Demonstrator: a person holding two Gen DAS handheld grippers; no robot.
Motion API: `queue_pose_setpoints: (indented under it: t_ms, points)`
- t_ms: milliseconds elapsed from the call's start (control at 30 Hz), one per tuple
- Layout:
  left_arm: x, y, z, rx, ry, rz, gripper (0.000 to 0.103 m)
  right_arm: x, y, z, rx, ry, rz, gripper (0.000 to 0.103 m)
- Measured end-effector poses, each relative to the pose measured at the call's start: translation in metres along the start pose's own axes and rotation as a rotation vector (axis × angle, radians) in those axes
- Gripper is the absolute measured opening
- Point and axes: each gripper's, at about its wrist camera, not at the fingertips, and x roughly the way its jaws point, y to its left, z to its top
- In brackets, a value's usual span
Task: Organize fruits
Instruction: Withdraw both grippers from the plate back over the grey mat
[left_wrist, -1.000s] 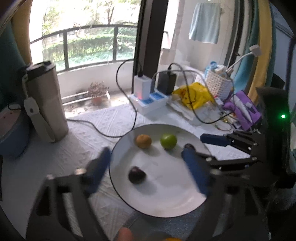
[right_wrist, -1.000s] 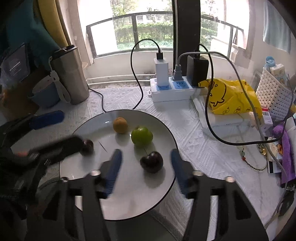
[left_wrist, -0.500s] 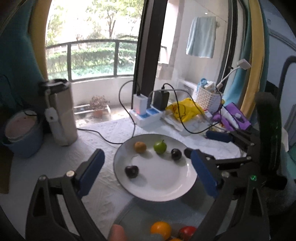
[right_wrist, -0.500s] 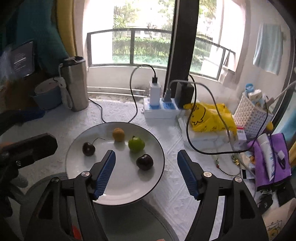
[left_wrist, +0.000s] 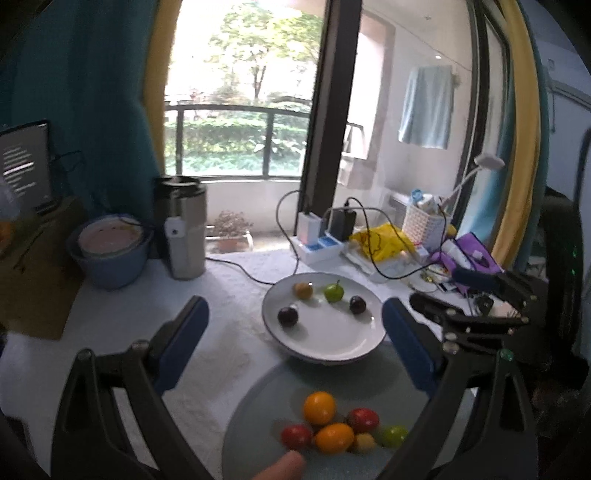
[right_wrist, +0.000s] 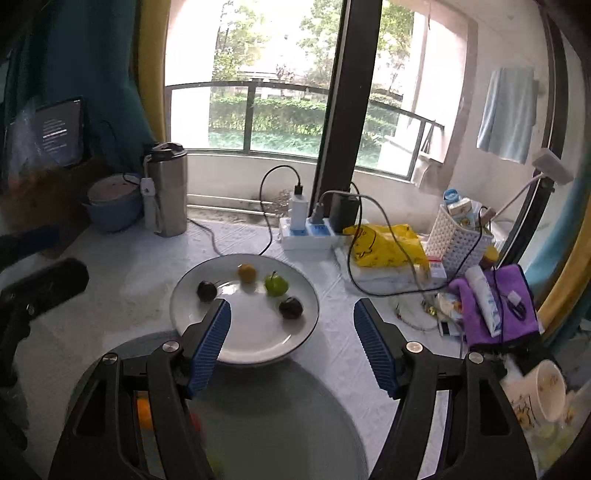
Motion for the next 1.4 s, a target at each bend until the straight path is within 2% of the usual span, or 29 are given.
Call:
queue_pose_setpoints:
  t_ms: [200,300,600,700,833,967,1200,1400]
  points:
    - [-0.024,0.000,-0.011,0.000,-0.012,0.038,0.096,-0.015,0.005,-0.010,0.010,0.026,-0.005,0.072]
    - [-0.032,-0.008,-0.020,0.061,0.004,0.083,0.096,-0.022,0.005,-0.015,0.031,0.038,0.000,0.072]
    - [-0.054,-0.016,-0.046,0.083,0.054,0.046,0.096,-0.050,0.004,-0.030,0.038,0.039,0.046,0.072]
    - [-0.053,-0.013,-0.057,0.037,0.098,0.028,0.096,-0.054,0.004,-0.040,0.030,0.044,0.046,0.072]
    - [-0.042,-0.006,-0.078,-0.061,0.188,-0.027,0.096,-0.049,0.008,-0.059,0.005,0.083,0.060,0.072]
    - [-0.033,-0.012,-0.097,-0.062,0.243,-0.062,0.096,-0.040,0.011,-0.075,0.000,0.127,0.081,0.072]
    - [-0.027,-0.021,-0.112,-0.023,0.259,-0.031,0.096,-0.021,0.015,-0.094,0.009,0.195,0.101,0.072]
    - [-0.018,-0.021,-0.119,0.001,0.282,-0.014,0.096,-0.007,0.018,-0.104,0.014,0.227,0.151,0.072]
